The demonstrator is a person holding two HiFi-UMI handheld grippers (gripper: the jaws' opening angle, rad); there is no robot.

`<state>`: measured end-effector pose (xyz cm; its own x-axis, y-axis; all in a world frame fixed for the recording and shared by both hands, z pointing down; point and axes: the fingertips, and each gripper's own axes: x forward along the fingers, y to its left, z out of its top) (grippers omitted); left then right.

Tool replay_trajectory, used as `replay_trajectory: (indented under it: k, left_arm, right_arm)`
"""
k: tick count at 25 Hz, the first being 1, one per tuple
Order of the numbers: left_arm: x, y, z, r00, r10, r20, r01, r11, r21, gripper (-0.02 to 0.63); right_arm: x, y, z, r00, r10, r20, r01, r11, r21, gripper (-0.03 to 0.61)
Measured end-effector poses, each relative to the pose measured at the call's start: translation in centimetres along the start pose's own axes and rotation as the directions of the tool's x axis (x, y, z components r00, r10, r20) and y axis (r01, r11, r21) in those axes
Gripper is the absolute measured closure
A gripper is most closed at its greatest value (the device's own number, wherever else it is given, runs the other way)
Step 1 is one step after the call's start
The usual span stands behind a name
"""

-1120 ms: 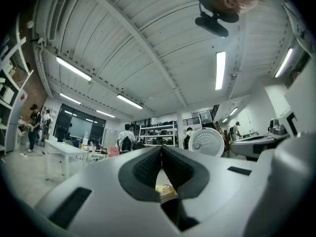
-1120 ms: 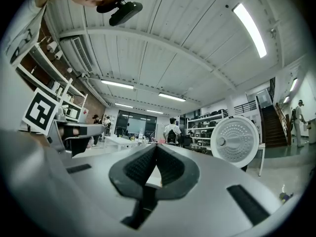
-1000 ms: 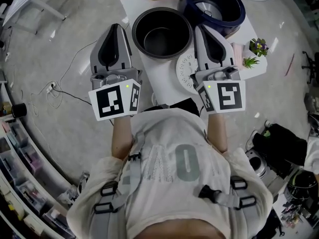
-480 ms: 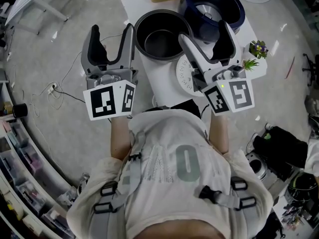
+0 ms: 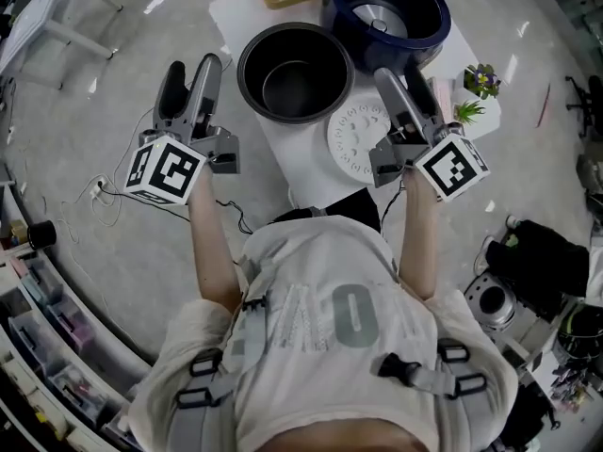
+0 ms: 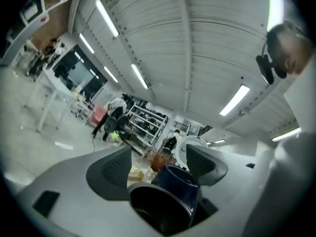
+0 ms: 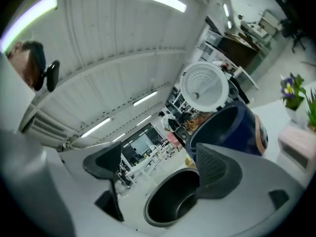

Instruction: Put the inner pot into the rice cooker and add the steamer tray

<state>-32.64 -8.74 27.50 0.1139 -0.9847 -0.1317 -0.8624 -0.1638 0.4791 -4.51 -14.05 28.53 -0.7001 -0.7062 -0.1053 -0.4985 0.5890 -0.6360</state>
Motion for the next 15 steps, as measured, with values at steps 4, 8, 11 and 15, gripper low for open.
replay_trajectory:
  k: [4, 8, 11, 15]
  left_arm:
    - [1.3, 3.7, -5.8, 0.981, -0.129, -0.144, 0.077, 0.944, -0.320, 0.284]
    - [1.6, 5.6, -11.3, 0.958, -0.180, -0.222, 0.059, 0.885, -0.462, 0.284]
    - [1.7, 6.7, -13.7, 0.946, -0.185, -0.268, 0.027, 0.865, -0.501, 0.285]
    - [1.8, 6.9, -16.0, 0.927, -0.206, -0.312, 0.008, 0.847, -0.532, 0.285]
  right_arm:
    - [0.0, -4.7, -3.1, 0.999, -0.022, -0.030, 0.028, 0.975, 0.219, 0.104]
    - [-0.5, -7.8, -6.7, 0.995, -0.056, -0.077, 0.078, 0.943, 0.323, 0.104]
    - [-0.1, -8.3, -9.2, 0.991, -0.061, -0.115, 0.099, 0.929, 0.357, 0.104]
    - [1.2, -8.2, -11.3, 0.987, -0.042, -0.155, 0.095, 0.933, 0.348, 0.104]
